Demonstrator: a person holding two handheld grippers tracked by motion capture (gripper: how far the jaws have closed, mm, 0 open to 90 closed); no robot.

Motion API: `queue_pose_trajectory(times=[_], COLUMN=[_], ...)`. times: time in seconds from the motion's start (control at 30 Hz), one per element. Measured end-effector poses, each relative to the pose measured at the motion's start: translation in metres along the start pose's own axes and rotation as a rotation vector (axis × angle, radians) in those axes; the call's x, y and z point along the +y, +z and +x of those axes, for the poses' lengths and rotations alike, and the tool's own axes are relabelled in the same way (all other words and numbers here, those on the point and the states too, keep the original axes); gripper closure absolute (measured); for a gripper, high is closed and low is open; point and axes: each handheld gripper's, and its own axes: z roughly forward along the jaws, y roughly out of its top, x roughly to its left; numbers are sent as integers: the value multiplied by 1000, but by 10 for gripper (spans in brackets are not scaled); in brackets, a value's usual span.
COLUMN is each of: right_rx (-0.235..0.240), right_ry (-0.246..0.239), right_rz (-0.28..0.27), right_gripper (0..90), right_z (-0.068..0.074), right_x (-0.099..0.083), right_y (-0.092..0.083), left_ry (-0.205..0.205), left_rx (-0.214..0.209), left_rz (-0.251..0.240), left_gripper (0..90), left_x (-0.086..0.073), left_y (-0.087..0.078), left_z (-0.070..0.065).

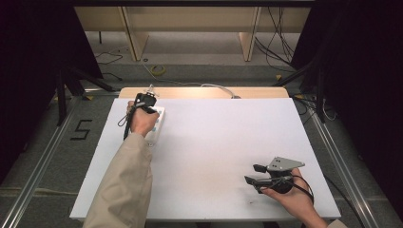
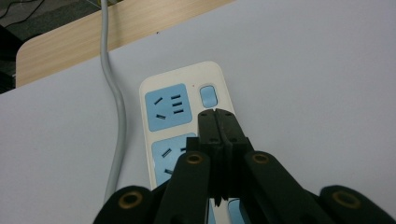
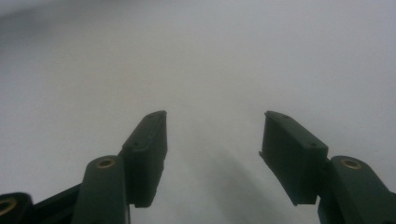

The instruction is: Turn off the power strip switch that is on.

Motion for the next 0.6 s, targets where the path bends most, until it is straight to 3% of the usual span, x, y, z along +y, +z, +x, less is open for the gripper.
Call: queue_pose_trajectory(times=[0.6], right_rx=[4], right_ry=[-1], right_rz=[1], right_gripper=[412], right_z=[0], right_x=[0], right_y=[0], left_ry=[-5], left_rx=[19], left_rz=[2], left_gripper=[899], left_x=[5], left_y=[18], left_z=[-2])
